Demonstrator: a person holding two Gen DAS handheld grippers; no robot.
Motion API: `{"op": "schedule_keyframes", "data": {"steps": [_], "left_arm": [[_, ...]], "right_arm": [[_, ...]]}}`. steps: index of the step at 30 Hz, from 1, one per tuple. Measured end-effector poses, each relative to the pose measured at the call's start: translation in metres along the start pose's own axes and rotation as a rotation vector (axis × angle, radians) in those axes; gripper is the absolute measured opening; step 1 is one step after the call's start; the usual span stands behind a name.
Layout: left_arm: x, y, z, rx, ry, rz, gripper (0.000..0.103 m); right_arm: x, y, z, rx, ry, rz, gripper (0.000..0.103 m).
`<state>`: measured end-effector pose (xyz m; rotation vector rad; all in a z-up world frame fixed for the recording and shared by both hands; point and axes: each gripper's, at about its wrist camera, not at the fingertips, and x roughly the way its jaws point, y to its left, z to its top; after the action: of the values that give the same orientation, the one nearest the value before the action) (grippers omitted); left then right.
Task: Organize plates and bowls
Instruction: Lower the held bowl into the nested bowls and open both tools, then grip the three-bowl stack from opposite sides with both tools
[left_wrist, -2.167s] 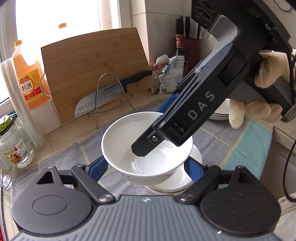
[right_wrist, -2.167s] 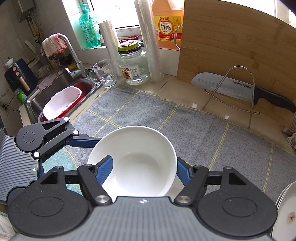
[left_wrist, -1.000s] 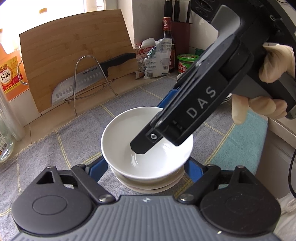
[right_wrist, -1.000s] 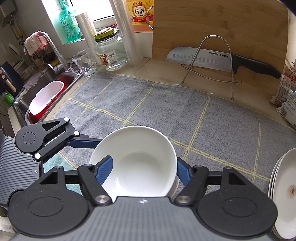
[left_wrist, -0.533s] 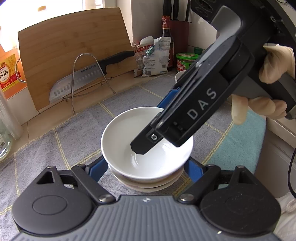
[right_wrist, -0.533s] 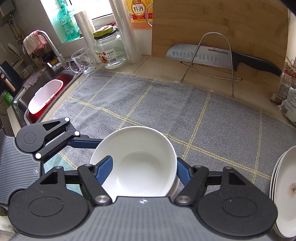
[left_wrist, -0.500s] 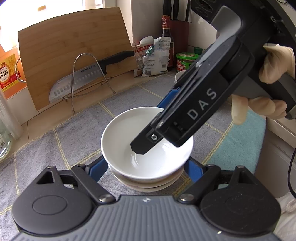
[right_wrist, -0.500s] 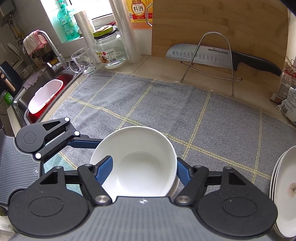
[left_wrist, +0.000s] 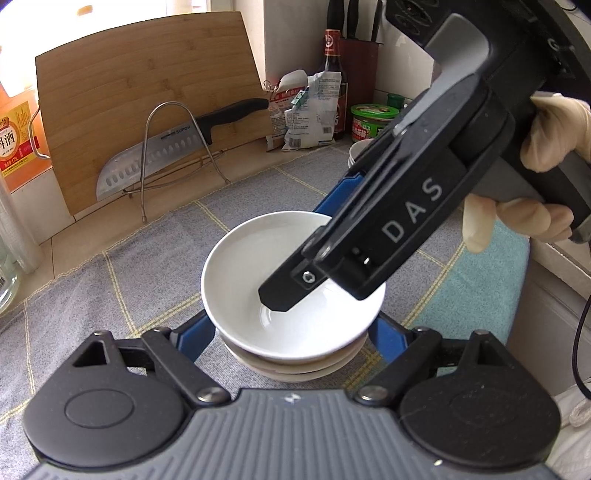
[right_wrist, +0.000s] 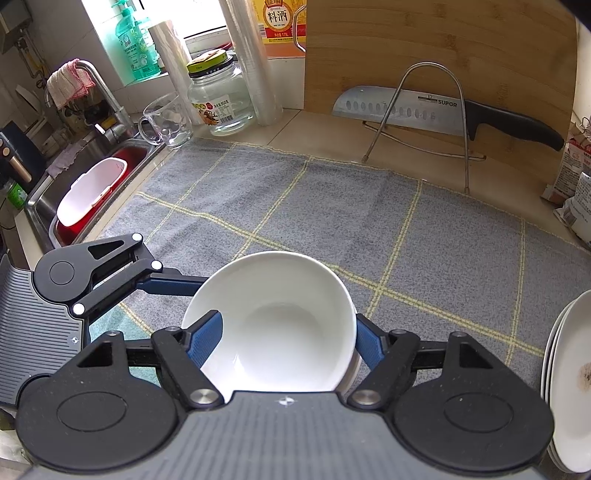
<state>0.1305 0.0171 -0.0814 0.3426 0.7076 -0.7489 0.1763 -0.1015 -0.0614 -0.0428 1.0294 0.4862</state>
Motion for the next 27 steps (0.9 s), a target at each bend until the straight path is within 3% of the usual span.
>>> {"op": "schedule_keyframes", "data": {"steps": [4, 6, 8, 18, 27], "left_arm": [[0.002, 0.000, -0.001, 0.005, 0.005, -0.006, 0.090], [-0.001, -0.002, -0.001, 0.020, -0.008, 0.001, 0.091], [-0.003, -0.002, -0.001, 0.020, -0.009, -0.002, 0.091], [-0.021, -0.001, -0.008, 0.042, -0.045, 0.005, 0.097], [-0.008, 0.017, -0.028, 0.004, 0.043, 0.013, 0.098]], "right_arm": [[0.001, 0.001, 0.000, -0.008, 0.005, 0.020, 0.088], [0.001, 0.004, -0.001, -0.018, 0.003, 0.013, 0.100], [0.000, 0.007, -0.002, -0.038, -0.006, -0.005, 0.103], [-0.014, 0.002, -0.009, -0.058, -0.062, -0.039, 0.103], [-0.028, 0.004, -0.033, -0.095, -0.069, -0.069, 0.103]]}}
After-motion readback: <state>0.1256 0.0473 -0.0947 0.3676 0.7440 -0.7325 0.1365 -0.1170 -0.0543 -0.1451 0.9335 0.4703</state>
